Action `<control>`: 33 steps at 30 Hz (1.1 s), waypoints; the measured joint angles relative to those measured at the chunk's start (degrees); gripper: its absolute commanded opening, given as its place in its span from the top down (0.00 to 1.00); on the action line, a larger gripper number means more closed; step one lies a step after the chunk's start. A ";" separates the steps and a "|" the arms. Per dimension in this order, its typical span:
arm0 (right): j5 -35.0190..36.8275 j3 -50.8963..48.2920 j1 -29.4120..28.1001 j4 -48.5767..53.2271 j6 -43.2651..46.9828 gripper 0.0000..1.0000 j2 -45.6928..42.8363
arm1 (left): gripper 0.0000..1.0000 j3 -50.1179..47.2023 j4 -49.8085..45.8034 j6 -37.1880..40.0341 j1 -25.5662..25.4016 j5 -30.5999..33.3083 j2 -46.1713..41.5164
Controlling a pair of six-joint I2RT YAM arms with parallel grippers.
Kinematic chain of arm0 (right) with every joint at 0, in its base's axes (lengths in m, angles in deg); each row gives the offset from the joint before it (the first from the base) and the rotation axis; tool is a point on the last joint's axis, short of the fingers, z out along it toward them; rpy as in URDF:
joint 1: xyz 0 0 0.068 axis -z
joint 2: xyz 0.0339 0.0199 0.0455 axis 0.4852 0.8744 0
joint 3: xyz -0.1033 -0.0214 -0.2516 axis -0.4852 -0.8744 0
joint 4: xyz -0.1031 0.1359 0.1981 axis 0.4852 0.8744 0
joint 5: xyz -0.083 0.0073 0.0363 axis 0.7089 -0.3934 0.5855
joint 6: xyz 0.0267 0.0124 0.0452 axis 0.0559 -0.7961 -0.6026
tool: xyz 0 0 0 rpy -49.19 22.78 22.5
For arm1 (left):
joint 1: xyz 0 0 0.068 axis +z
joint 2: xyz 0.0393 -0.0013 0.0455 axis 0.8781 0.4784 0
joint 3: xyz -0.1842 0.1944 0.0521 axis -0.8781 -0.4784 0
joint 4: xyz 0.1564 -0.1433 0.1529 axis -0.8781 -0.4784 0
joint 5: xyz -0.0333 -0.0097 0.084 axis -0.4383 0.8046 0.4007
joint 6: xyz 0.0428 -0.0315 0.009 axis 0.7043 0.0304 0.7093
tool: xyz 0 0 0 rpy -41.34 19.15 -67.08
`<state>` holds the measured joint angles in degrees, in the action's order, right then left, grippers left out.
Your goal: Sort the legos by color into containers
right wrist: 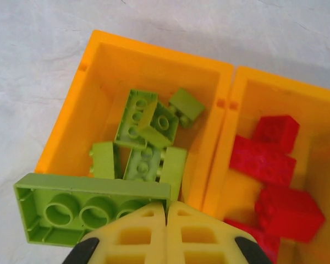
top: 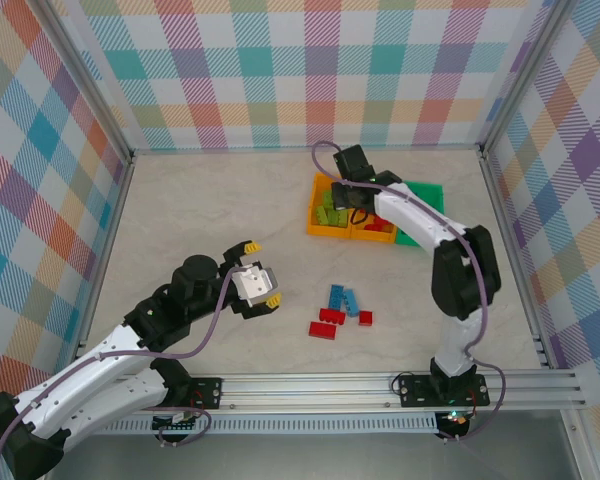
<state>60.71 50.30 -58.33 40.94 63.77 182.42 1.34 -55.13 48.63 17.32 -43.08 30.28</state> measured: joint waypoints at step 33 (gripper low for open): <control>-24.94 -40.37 -7.82 11.26 -8.90 0.48 -35.89 | 0.00 -0.52 -2.73 2.89 0.00 -4.11 0.26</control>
<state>35.77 9.93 -66.15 52.20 54.87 146.53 0.82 -57.86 51.52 17.32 -47.19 30.54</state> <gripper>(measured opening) 0.494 0.997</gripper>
